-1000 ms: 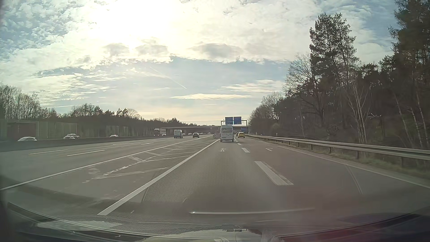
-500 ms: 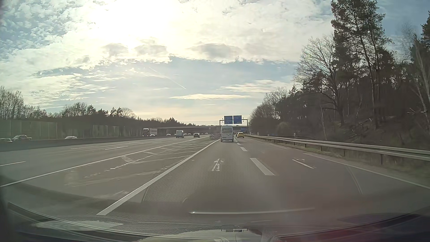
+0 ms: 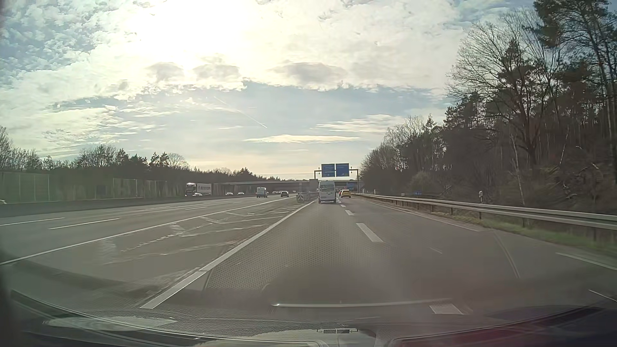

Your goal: Follow the waypoints while adhering to traffic rules and regulations

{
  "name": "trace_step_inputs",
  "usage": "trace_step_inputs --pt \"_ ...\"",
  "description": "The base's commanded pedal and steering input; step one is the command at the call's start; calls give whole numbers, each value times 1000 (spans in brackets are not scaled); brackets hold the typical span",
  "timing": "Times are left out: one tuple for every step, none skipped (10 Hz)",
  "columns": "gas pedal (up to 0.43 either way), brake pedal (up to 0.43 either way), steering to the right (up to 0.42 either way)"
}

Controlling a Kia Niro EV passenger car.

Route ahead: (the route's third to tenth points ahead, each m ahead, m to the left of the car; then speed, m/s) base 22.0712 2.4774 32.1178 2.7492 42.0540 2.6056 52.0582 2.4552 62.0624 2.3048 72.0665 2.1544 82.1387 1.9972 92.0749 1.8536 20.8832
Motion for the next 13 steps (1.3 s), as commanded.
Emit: trace_step_inputs --pt "0 0 -3" --pt "20 0 -4" --pt "39 0 -4" --pt "67 0 -3" --pt "98 0 -3" --pt "110 0 -3" --pt "118 0 -3" --pt "118 0 -3" --pt "118 0 -2" --pt "130 0 -2" --pt "130 0 -2" --pt "130 0 -2" --pt "130 0 -2"
